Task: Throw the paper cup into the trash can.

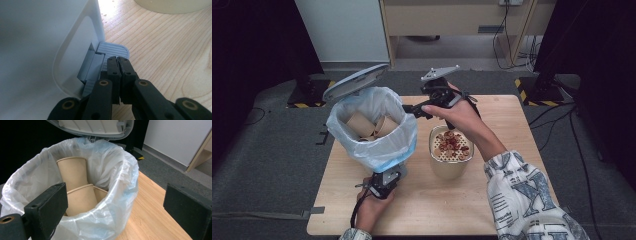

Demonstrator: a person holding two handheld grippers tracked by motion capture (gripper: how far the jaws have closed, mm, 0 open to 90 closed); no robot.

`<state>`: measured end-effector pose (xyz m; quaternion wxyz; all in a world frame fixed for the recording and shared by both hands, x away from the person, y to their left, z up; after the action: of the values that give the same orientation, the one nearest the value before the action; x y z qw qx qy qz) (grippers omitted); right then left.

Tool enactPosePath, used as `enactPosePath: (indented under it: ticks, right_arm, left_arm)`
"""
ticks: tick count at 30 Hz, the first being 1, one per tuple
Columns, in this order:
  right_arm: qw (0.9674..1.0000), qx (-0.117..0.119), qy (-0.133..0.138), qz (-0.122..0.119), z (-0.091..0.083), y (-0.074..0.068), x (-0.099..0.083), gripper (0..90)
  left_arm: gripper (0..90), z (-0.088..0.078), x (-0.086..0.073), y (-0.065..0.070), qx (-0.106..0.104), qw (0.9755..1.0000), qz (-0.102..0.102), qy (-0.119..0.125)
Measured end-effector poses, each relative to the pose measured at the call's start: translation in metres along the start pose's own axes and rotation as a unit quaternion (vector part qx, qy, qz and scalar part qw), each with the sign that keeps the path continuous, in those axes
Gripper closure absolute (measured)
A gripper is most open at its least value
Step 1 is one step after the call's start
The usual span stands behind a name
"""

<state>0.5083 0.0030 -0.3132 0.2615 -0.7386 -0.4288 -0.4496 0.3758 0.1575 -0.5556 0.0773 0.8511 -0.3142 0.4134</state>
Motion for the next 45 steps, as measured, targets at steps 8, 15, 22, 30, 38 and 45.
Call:
enactPosePath:
  ticks: [8,15,22,30,38,45]
  right_arm:
    - [0.9999,-0.011,0.000,0.003,-0.008,0.008,-0.004,6.1]
    - [0.9998,-0.019,0.002,0.005,-0.015,0.013,-0.006,6.1]
    - [0.9996,-0.028,0.000,0.006,-0.020,0.020,-0.011,6.2]
    - [0.9991,-0.039,-0.003,0.016,-0.029,0.030,-0.021,6.3]
    - [0.9983,-0.054,-0.005,0.022,-0.039,0.041,-0.030,6.4]
    - [0.9973,-0.066,-0.005,0.031,-0.052,0.051,-0.039,6.5]
  left_arm:
    - [87.5,0.000,0.000,0.000,0.001,1.0000,0.000,0.000]
    - [87.5,0.000,0.000,0.000,0.001,1.0000,0.000,0.000]
    - [87.5,0.000,0.000,0.000,0.001,1.0000,0.001,-0.001]
    - [87.5,0.000,0.000,0.000,0.001,1.0000,0.000,0.000]
    - [87.5,0.000,0.000,0.000,0.001,1.0000,0.001,-0.001]
    - [87.4,0.000,0.000,0.000,0.001,1.0000,0.001,-0.001]
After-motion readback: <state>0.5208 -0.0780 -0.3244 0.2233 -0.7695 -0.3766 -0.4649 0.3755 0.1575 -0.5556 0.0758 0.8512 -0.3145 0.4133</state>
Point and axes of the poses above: each handheld gripper's, and its own axes: z roughly forward along the jaws, x roughly out of its top, y roughly to its right, the point moved 5 cm from there along z, roughly forward along the jaws, and after that the axes turned 4 degrees about -z, right-handed, at the moved point
